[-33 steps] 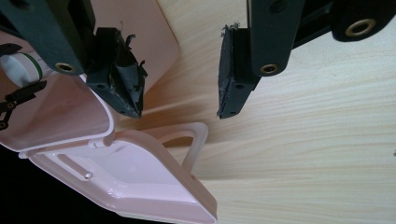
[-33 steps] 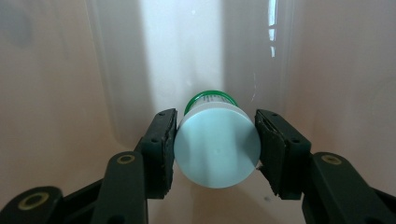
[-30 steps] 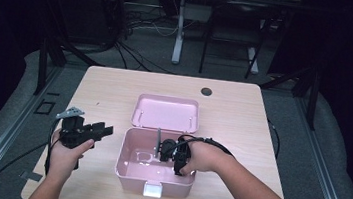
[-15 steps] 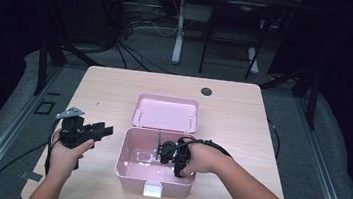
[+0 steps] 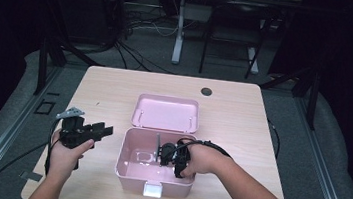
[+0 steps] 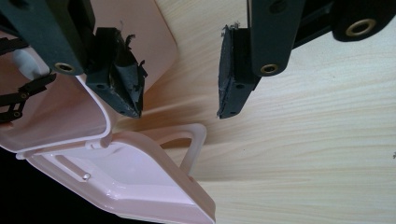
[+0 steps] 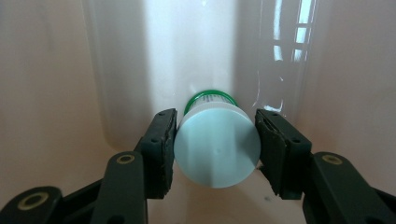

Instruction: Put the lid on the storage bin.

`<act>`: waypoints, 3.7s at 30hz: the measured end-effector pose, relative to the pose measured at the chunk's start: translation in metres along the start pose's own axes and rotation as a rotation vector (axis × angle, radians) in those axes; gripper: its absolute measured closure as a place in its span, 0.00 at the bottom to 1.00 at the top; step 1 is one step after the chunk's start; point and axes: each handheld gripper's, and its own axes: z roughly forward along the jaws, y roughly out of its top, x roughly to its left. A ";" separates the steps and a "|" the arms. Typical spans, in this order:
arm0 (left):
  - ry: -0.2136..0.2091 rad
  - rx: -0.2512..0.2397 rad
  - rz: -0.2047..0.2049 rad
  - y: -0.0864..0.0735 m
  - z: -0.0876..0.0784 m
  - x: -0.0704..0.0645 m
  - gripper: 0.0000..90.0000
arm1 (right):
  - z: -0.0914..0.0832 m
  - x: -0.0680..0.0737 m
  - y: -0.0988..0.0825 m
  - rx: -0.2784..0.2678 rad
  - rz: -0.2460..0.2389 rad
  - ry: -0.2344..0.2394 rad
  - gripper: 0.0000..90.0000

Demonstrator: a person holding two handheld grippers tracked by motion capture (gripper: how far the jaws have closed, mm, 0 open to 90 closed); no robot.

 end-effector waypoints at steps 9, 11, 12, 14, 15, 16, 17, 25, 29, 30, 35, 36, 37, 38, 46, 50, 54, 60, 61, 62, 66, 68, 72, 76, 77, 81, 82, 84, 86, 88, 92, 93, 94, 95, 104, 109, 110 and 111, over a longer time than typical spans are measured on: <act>-0.001 0.000 -0.001 0.000 0.000 0.000 0.57 | -0.001 -0.002 0.000 -0.008 0.025 0.004 0.54; -0.001 0.000 0.000 0.000 0.000 0.000 0.57 | -0.003 -0.002 0.000 -0.011 0.032 0.009 0.54; -0.001 0.000 0.000 0.000 0.000 0.000 0.57 | -0.005 -0.002 -0.001 -0.020 0.037 0.010 0.54; -0.001 -0.003 0.000 0.000 0.000 0.000 0.57 | -0.008 -0.002 -0.002 -0.030 0.041 0.011 0.54; -0.001 -0.003 0.003 0.000 0.000 0.000 0.57 | -0.009 -0.002 -0.002 -0.035 0.045 0.013 0.54; -0.001 -0.003 0.005 0.000 0.000 -0.001 0.57 | -0.011 -0.002 -0.003 -0.045 0.048 0.010 0.54; 0.000 -0.001 0.005 0.000 0.000 -0.001 0.57 | -0.013 -0.003 -0.003 -0.048 0.047 0.009 0.54; -0.003 0.000 0.035 0.001 0.001 -0.008 0.57 | -0.037 0.000 -0.006 -0.083 0.086 -0.015 0.55; 0.002 0.010 0.059 0.002 0.001 -0.012 0.57 | -0.046 0.000 -0.012 -0.116 0.132 -0.026 0.56; -0.001 0.007 0.060 0.002 0.001 -0.013 0.57 | -0.048 0.000 -0.014 -0.129 0.140 -0.041 0.55; -0.014 0.010 0.071 0.004 0.001 -0.017 0.57 | -0.062 -0.004 -0.024 -0.204 0.226 -0.117 0.55; -0.019 0.010 0.075 0.004 0.001 -0.018 0.57 | -0.064 -0.006 -0.025 -0.214 0.238 -0.119 0.56; -0.023 0.011 0.078 0.004 0.001 -0.019 0.57 | -0.067 -0.007 -0.027 -0.230 0.261 -0.116 0.57; -0.028 0.009 0.076 0.004 0.001 -0.021 0.57 | -0.069 -0.009 -0.029 -0.241 0.278 -0.113 0.58; -0.055 0.013 0.106 0.005 0.000 -0.028 0.57 | -0.077 -0.023 -0.043 -0.326 0.392 -0.133 0.59; -0.068 0.022 0.115 0.005 0.001 -0.031 0.56 | -0.080 -0.032 -0.049 -0.351 0.466 -0.141 0.62; -0.073 0.038 0.129 0.004 0.003 -0.034 0.57 | -0.082 -0.038 -0.054 -0.373 0.522 -0.131 0.62; -0.091 0.052 0.145 0.003 0.005 -0.038 0.57 | -0.079 -0.043 -0.060 -0.373 0.565 -0.142 0.62; -0.093 0.057 0.149 0.003 0.005 -0.039 0.57 | -0.079 -0.044 -0.061 -0.377 0.574 -0.140 0.62; -0.097 0.055 0.148 0.003 0.006 -0.040 0.57 | -0.079 -0.045 -0.062 -0.384 0.582 -0.140 0.62; -0.107 0.064 0.160 0.002 0.008 -0.042 0.57 | -0.079 -0.049 -0.066 -0.403 0.624 -0.141 0.62; -0.110 0.072 0.169 0.001 0.009 -0.043 0.58 | -0.079 -0.050 -0.068 -0.407 0.641 -0.147 0.62; -0.110 0.083 0.182 0.000 0.011 -0.045 0.59 | -0.078 -0.052 -0.071 -0.423 0.665 -0.149 0.62; -0.097 0.095 0.209 -0.001 0.013 -0.046 0.62 | -0.078 -0.053 -0.073 -0.430 0.680 -0.159 0.62; -0.097 0.094 0.208 -0.002 0.014 -0.047 0.62 | -0.078 -0.054 -0.073 -0.431 0.681 -0.159 0.62; -0.104 0.097 0.214 -0.002 0.015 -0.049 0.66 | -0.079 -0.055 -0.075 -0.430 0.693 -0.165 0.61; -0.106 0.098 0.218 -0.003 0.015 -0.049 0.67 | -0.078 -0.056 -0.075 -0.433 0.697 -0.171 0.61; -0.113 0.102 0.230 -0.003 0.015 -0.050 0.70 | -0.078 -0.057 -0.077 -0.438 0.709 -0.180 0.61; -0.108 0.102 0.232 -0.003 0.015 -0.051 0.71 | -0.079 -0.058 -0.078 -0.445 0.714 -0.189 0.61; -0.108 0.103 0.238 -0.003 0.015 -0.051 0.71 | -0.079 -0.060 -0.080 -0.456 0.724 -0.200 0.61; -0.105 0.103 0.243 -0.004 0.015 -0.052 0.72 | -0.080 -0.064 -0.083 -0.479 0.758 -0.210 0.60; -0.104 0.103 0.245 -0.004 0.015 -0.052 0.72 | -0.079 -0.065 -0.084 -0.484 0.767 -0.213 0.60; -0.102 0.099 0.247 -0.004 0.015 -0.052 0.72 | -0.079 -0.066 -0.084 -0.490 0.781 -0.211 0.60; -0.098 0.099 0.252 -0.004 0.015 -0.053 0.72 | -0.079 -0.067 -0.085 -0.496 0.788 -0.213 0.60; -0.095 0.095 0.261 -0.004 0.015 -0.053 0.72 | -0.067 -0.078 -0.085 -0.493 0.856 -0.234 0.60; -0.095 0.095 0.261 -0.004 0.015 -0.053 0.72 | -0.062 -0.087 -0.082 -0.514 0.913 -0.220 0.63; -0.096 0.095 0.260 -0.004 0.015 -0.053 0.72 | -0.061 -0.089 -0.081 -0.522 0.924 -0.214 0.64; -0.096 0.095 0.261 -0.004 0.015 -0.053 0.72 | -0.060 -0.091 -0.081 -0.529 0.935 -0.217 0.65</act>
